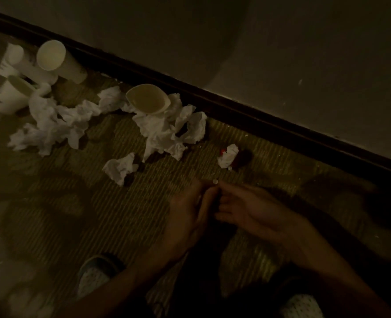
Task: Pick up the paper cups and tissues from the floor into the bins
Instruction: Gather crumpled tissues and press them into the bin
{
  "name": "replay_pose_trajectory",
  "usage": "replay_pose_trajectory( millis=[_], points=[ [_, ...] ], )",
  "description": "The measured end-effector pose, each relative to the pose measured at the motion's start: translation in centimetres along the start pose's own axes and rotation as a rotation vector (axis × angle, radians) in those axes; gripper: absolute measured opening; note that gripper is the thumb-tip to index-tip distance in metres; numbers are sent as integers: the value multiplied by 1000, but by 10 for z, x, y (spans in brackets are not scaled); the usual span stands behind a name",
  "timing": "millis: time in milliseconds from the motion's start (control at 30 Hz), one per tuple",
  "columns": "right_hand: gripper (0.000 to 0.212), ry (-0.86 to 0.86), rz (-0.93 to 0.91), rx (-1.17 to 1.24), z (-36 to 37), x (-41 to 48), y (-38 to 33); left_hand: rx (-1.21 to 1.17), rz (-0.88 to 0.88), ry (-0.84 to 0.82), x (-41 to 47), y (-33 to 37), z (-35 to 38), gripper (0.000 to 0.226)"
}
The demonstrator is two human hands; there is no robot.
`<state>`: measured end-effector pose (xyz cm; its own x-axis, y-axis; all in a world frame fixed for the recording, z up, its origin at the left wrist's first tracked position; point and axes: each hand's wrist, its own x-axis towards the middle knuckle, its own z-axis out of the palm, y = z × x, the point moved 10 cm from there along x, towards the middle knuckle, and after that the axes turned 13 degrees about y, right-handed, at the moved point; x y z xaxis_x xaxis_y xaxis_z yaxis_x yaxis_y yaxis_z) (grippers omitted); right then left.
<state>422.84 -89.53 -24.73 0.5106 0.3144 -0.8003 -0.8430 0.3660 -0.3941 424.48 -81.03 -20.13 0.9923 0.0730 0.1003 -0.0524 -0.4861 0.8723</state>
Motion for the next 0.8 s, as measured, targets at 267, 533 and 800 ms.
replay_pose_trajectory(
  millis=[267, 533, 800],
  points=[
    [11, 414, -430, -956, -50, 14, -55, 430, -77, -107, 7, -28, -4, 39],
    [7, 438, -555, -1474, -39, 20, -16, 204, -365, -95, -13, -64, -17, 60],
    [10, 466, -489, -868, -36, 11, -31, -82, -440, -188, -5, -69, -3, 27]
  ],
)
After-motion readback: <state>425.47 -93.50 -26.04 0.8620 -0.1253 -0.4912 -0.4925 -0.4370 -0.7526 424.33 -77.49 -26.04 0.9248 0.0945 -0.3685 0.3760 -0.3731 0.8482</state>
